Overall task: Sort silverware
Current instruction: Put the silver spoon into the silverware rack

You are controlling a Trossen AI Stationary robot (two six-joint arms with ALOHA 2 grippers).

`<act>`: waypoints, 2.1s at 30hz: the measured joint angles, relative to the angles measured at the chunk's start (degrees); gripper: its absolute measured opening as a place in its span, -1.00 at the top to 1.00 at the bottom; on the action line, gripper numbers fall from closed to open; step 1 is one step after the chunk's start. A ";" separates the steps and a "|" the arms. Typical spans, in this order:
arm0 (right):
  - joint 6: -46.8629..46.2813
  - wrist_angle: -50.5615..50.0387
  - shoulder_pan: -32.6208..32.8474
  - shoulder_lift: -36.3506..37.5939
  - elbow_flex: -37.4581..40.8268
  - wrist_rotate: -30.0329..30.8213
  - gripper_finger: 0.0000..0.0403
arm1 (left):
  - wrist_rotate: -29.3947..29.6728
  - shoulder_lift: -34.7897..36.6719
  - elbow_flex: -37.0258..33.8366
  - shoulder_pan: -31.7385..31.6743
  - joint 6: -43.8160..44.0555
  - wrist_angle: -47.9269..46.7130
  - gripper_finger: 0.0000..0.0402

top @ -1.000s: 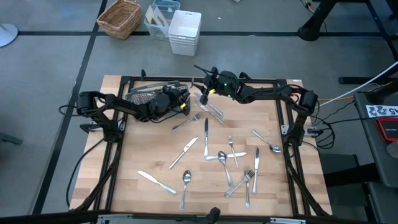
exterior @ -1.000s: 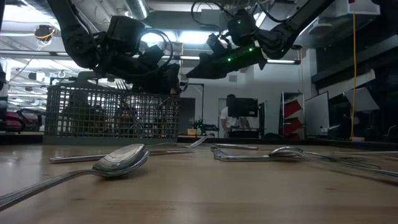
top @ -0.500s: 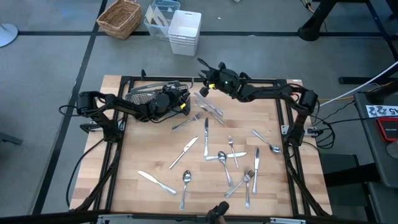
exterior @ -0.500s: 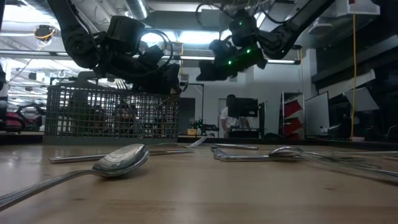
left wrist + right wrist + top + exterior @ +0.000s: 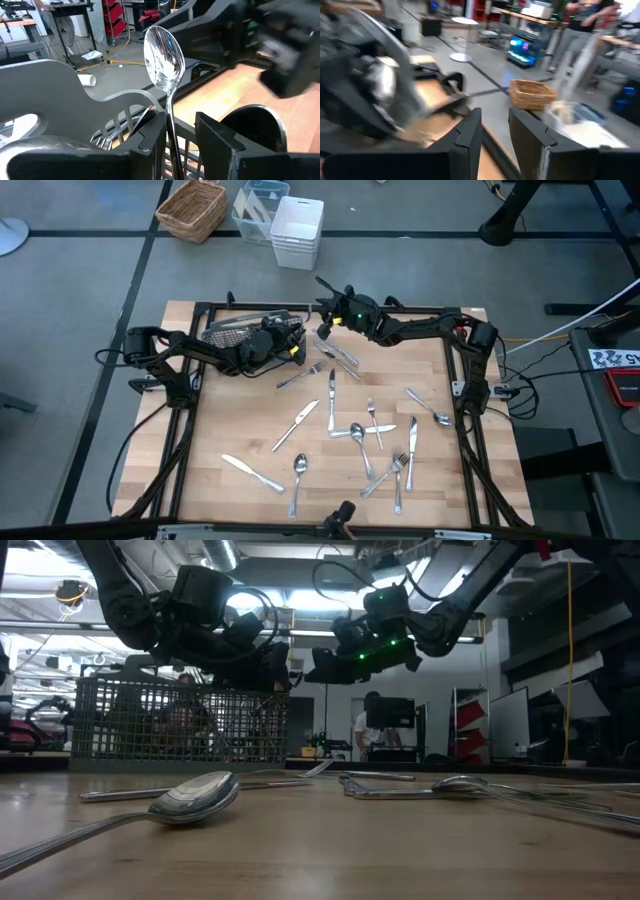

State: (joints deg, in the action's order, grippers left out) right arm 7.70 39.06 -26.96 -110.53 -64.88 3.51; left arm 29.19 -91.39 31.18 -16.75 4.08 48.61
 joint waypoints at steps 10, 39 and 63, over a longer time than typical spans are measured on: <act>-2.96 1.85 1.18 -0.40 0.00 -6.82 0.50 | -0.02 0.00 -0.02 0.02 -0.02 0.09 0.52; 0.13 0.60 3.37 -0.42 -6.29 -10.71 0.50 | -0.28 0.15 -0.09 0.96 -8.90 4.78 0.52; 0.31 -9.88 3.53 -0.86 -11.26 -14.78 0.50 | -0.04 0.26 0.02 0.94 -15.02 9.49 0.52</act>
State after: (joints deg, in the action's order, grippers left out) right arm 8.01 29.18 -23.43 -111.39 -76.14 -11.27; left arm 29.15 -91.13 31.20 -15.81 -10.94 58.11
